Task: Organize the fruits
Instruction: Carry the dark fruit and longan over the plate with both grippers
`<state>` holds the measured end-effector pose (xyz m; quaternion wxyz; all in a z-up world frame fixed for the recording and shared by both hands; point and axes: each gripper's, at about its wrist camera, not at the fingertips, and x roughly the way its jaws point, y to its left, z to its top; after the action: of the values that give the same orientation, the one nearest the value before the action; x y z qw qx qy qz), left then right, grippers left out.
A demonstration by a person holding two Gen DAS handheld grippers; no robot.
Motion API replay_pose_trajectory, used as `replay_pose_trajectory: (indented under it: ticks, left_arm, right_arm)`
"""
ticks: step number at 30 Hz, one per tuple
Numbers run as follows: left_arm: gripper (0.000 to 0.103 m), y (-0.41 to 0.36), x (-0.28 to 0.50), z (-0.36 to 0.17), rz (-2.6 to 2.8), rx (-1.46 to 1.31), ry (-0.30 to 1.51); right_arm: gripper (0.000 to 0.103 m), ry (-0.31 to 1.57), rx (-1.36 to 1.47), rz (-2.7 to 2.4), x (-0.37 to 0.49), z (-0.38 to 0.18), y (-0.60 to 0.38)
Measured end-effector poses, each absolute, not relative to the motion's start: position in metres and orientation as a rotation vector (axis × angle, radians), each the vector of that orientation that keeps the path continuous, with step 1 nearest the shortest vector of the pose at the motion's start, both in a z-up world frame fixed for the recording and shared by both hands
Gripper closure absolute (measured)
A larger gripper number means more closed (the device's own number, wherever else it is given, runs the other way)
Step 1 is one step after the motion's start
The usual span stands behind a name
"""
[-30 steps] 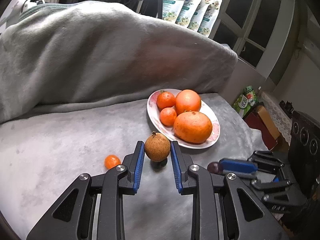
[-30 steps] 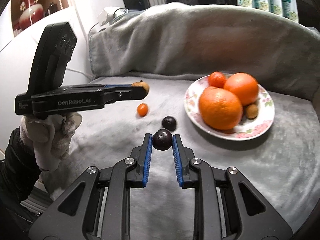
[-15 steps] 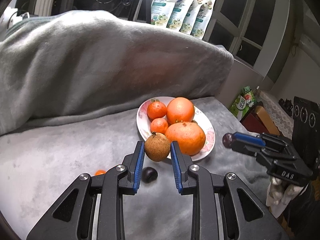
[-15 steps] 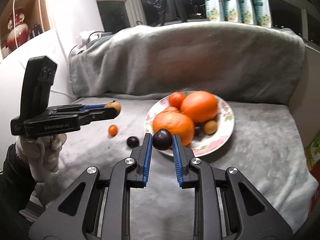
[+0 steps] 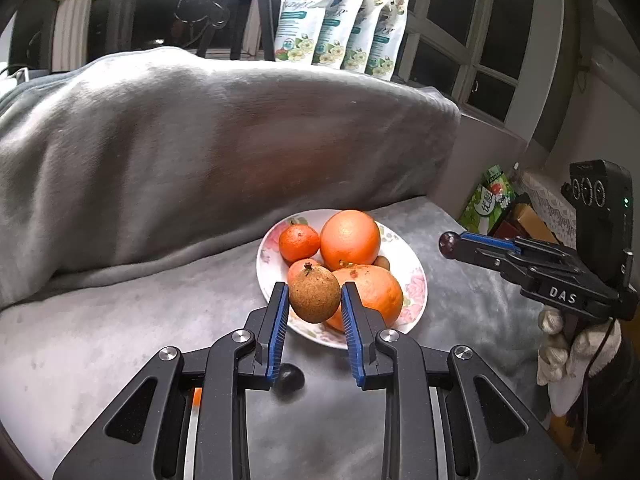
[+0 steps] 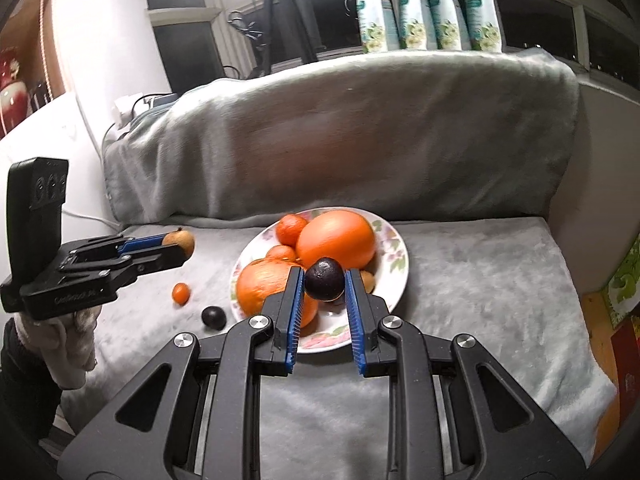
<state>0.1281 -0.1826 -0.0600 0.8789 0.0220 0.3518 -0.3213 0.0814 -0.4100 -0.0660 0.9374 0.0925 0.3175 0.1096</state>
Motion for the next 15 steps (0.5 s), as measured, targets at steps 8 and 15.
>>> replay_pose_trajectory:
  ticks: [8,15]
  left_arm:
    - [0.078,-0.19,0.134,-0.062,-0.682,0.057,0.744]
    - [0.078,-0.192,0.143,-0.069,-0.682,0.048,0.764]
  right_arm:
    - [0.081,0.663,0.205,0.209,0.095,-0.073,-0.42]
    - [0.081,0.678,0.216,0.209,0.104,-0.079,-0.424]
